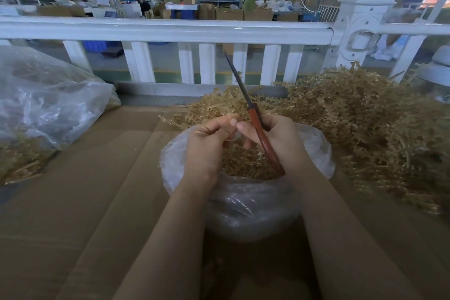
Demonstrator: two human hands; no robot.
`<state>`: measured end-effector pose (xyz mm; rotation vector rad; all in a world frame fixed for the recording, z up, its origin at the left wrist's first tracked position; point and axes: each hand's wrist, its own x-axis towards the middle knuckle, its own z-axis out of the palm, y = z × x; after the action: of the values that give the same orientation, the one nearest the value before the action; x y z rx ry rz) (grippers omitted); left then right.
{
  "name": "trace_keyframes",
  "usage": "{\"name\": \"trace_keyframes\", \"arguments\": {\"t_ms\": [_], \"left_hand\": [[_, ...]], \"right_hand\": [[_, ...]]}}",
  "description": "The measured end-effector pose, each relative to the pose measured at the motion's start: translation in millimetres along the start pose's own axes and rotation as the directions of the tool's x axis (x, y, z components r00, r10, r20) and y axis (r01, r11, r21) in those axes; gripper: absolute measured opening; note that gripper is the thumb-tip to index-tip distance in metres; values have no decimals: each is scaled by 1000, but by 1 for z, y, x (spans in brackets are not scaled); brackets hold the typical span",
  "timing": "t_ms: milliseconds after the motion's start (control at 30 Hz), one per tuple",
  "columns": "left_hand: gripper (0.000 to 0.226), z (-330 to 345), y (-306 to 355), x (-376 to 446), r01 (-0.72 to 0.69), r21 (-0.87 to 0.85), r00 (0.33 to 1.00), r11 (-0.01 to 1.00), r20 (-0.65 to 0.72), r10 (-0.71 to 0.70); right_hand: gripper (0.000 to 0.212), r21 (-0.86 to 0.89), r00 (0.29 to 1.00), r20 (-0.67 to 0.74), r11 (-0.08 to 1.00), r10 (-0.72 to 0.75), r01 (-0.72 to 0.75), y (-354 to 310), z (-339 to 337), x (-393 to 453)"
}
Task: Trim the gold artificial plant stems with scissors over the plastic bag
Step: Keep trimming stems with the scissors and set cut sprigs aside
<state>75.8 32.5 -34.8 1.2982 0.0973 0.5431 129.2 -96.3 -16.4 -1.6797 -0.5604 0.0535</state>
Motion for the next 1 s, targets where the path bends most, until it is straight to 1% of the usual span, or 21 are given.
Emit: {"name": "trace_keyframes", "arguments": {"t_ms": [67,133,167,233,267,300,333,367,433,467,500,567,600,700,833,900,1000], "left_hand": [[9,-1,0,1,17,19,1000,1000,22,-17],[2,-1,1,3,55,27,998,998,23,-56],[5,-1,1,4,86,3,996,996,9,-86],[18,0,3,5,178,-87,981,980,-61,-184],[23,0,4,6,208,-117,970,971,-104,-220],[27,0,4,6,210,-111,964,971,-140,-225],[31,-1,3,6,183,-67,968,981,-163,-192],[36,-2,2,6,132,-5,976,991,-172,-131],[45,-5,3,4,-9,118,989,993,-146,27],[45,-6,4,3,-80,164,988,983,-120,101],[41,-6,4,3,-136,205,983,969,-96,158],[19,-6,6,3,-193,220,973,956,-85,216],[11,-6,6,3,-192,187,973,963,-93,212],[14,-5,6,2,-81,74,987,994,-135,90],[9,-7,7,3,42,-104,992,994,-116,-54],[10,-7,7,4,64,-128,993,990,-92,-76],[19,-6,9,4,51,-115,993,992,-103,-63]], "right_hand": [[17,50,999,-29,999,21,-20,4,-1,2],[16,83,997,-71,996,40,-34,6,-4,3],[17,89,995,-88,995,46,-38,6,-5,4],[22,104,992,-110,994,56,-45,7,-7,5],[23,109,992,-114,993,58,-45,7,-9,5],[23,108,992,-113,993,56,-44,7,-9,4],[23,100,992,-110,994,53,-42,6,-10,4],[23,92,993,-108,995,52,-42,6,-9,4],[23,80,992,-109,996,56,-47,5,-9,4],[23,75,992,-111,996,62,-54,4,-8,4],[23,68,991,-114,996,69,-61,4,-8,4],[23,54,991,-113,996,75,-69,4,-8,3],[23,50,991,-111,996,73,-68,4,-8,3],[22,31,993,-104,998,59,-56,4,-8,4],[27,25,997,-75,999,30,-29,7,-8,3],[28,17,997,-75,1000,21,-20,8,-9,4],[29,-81,996,-78,996,-30,23,9,-8,6]]}}
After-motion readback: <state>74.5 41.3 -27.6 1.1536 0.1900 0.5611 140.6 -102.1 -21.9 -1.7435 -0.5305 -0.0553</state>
